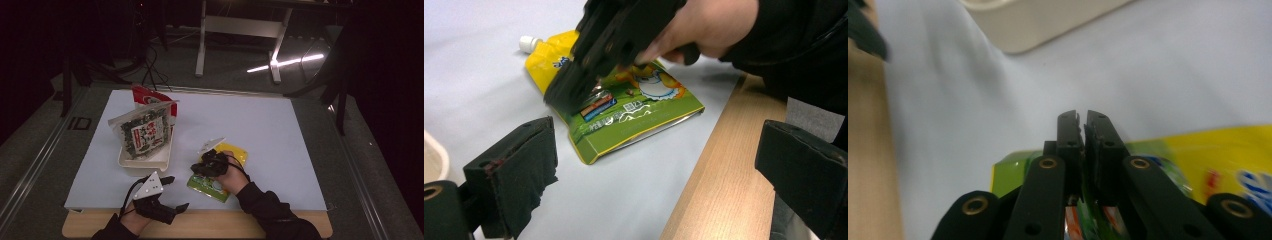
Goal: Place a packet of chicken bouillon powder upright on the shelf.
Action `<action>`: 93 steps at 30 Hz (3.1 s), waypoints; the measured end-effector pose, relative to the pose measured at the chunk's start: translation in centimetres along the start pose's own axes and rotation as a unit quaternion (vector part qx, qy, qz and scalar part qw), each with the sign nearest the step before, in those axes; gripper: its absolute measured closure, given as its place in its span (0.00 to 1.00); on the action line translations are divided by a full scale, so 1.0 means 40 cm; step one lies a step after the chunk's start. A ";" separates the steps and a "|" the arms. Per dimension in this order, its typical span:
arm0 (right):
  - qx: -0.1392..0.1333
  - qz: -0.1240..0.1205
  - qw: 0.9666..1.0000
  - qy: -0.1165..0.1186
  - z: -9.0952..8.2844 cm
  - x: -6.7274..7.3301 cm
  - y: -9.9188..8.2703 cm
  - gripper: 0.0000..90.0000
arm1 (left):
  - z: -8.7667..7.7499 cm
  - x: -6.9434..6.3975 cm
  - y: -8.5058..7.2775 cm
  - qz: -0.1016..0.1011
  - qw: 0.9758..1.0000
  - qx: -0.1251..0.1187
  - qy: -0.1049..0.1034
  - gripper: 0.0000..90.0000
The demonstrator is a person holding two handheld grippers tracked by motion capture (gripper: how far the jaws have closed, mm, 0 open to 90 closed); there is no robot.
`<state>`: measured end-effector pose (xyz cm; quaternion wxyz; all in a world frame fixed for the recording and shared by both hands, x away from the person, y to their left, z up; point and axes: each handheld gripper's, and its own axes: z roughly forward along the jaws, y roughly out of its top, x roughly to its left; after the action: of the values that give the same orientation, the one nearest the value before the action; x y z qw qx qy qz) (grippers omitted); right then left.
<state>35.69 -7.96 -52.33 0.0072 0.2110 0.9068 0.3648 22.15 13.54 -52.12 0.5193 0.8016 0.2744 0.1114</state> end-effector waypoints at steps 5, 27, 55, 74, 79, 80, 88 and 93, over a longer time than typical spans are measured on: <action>-0.019 0.003 0.999 -0.029 -0.075 -0.021 -0.013 0.89 | 0.003 0.000 0.002 0.001 1.000 0.001 -0.001 0.05; -0.005 0.164 0.979 -0.122 -0.288 -0.266 -0.158 0.60 | 0.029 0.002 0.013 0.007 1.000 0.007 -0.012 0.05; 0.052 0.247 0.965 -0.076 -0.202 -0.305 -0.157 0.54 | 0.021 0.001 0.005 0.007 1.000 0.010 -0.005 0.05; 0.067 0.221 0.972 -0.048 -0.232 -0.280 -0.125 0.83 | 0.021 0.000 0.006 0.009 1.000 0.011 -0.005 0.05; 0.086 0.223 0.971 -0.022 -0.198 -0.274 -0.127 0.86 | 0.021 0.001 0.006 0.011 1.000 0.011 -0.005 0.05; 0.090 0.218 0.971 -0.025 -0.193 -0.272 -0.126 0.87 | 0.021 0.001 0.005 0.011 1.000 0.012 -0.005 0.05; 0.086 0.175 0.980 -0.045 -0.201 -0.239 -0.102 1.00 | 0.022 0.001 0.005 0.007 1.000 0.011 -0.005 0.05; 0.076 0.139 0.985 -0.065 -0.220 -0.205 -0.069 1.00 | 0.024 0.002 0.007 0.009 1.000 0.012 -0.003 0.05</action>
<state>40.64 -18.72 -48.88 -0.0003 0.3582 0.8915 0.2773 22.74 12.77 -52.30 0.5095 0.8107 0.2666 0.1101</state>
